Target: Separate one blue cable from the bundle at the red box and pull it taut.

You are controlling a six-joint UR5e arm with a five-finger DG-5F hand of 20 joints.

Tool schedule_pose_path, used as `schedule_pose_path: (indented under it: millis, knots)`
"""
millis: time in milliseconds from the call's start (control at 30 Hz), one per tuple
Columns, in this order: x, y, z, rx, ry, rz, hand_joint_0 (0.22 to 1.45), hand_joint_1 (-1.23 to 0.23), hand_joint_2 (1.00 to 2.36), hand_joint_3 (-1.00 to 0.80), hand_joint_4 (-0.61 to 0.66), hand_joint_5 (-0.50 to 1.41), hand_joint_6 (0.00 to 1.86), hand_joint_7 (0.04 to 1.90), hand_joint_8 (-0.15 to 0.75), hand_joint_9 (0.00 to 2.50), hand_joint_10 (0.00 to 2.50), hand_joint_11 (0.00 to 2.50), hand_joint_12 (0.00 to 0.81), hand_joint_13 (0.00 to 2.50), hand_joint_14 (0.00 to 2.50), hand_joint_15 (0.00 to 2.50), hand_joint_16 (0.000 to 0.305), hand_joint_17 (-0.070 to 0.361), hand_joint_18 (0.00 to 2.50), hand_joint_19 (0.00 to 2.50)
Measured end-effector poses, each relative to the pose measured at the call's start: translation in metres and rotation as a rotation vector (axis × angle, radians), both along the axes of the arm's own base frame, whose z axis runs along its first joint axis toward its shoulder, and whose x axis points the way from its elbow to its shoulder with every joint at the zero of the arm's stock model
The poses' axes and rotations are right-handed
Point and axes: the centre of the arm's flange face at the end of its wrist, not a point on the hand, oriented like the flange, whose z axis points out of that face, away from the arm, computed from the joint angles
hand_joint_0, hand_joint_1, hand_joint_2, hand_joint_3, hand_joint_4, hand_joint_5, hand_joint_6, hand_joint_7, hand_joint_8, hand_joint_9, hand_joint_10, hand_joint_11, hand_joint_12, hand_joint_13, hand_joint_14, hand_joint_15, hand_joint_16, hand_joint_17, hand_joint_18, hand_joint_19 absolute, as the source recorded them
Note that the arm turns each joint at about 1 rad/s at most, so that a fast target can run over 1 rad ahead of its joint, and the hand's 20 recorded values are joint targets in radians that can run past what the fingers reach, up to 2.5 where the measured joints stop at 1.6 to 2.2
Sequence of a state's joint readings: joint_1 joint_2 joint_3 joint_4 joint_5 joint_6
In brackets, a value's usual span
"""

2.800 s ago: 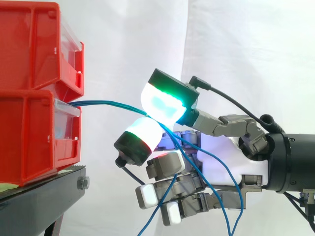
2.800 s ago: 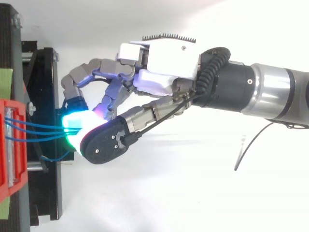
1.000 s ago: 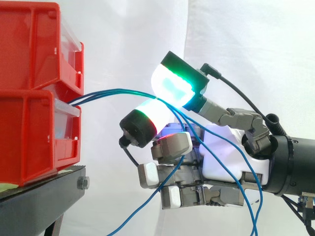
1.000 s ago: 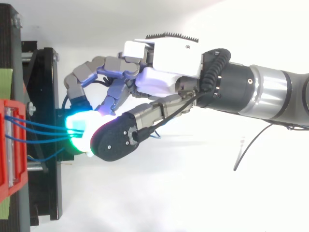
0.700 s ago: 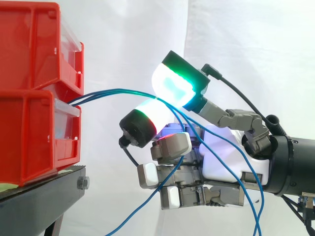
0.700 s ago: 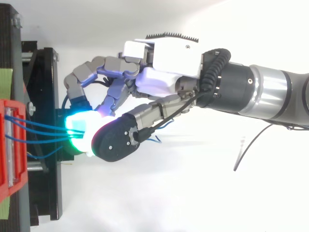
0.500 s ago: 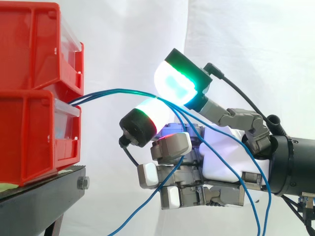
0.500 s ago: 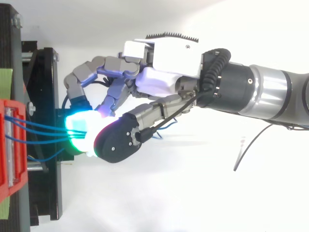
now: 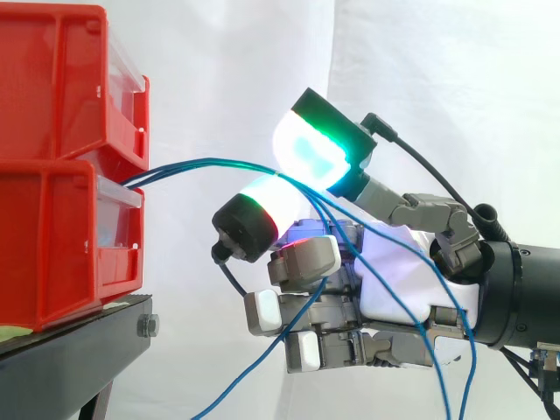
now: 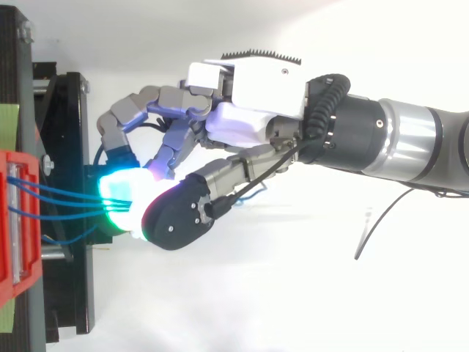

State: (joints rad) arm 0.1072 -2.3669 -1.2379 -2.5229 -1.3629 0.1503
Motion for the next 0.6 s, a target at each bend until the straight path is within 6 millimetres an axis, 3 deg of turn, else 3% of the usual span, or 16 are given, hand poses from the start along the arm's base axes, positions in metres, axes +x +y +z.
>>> schedule_pose_path:
  millis: [133,367,467,500,600]
  knots:
    - [0.0001,0.0001,0.0001,0.0,-0.001,0.0,0.71,-0.9,1.02,-0.22,-0.06,-0.2,0.87,1.33,0.308,1.11,0.03,1.27,0.399,0.95,0.03,0.68,0.053,0.119,0.87,0.81]
    - [0.0002,0.0,0.0002,0.0,-0.001,-0.001,0.85,-0.93,1.0,-0.48,-0.07,-0.19,0.89,1.33,0.307,1.13,0.03,1.29,0.384,0.95,0.03,0.69,0.051,0.114,0.82,0.83]
    - [0.0001,-0.0003,0.0001,0.0,-0.001,-0.001,0.82,-0.93,1.0,-0.5,-0.05,-0.18,0.89,1.4,0.311,1.17,0.03,1.32,0.38,0.97,0.03,0.68,0.049,0.111,0.86,0.8]
    - [0.0001,-0.0004,0.0001,0.0,-0.001,-0.001,0.72,-0.88,1.0,-0.5,-0.04,-0.16,0.89,1.41,0.319,1.2,0.03,1.33,0.394,0.99,0.03,0.68,0.049,0.111,0.88,0.82]
    - [0.0001,-0.0004,0.0001,-0.001,-0.001,-0.001,0.63,-0.75,1.0,-0.5,-0.11,-0.13,0.87,1.37,0.313,1.27,0.03,1.35,0.399,1.04,0.03,0.7,0.049,0.109,0.93,0.88]
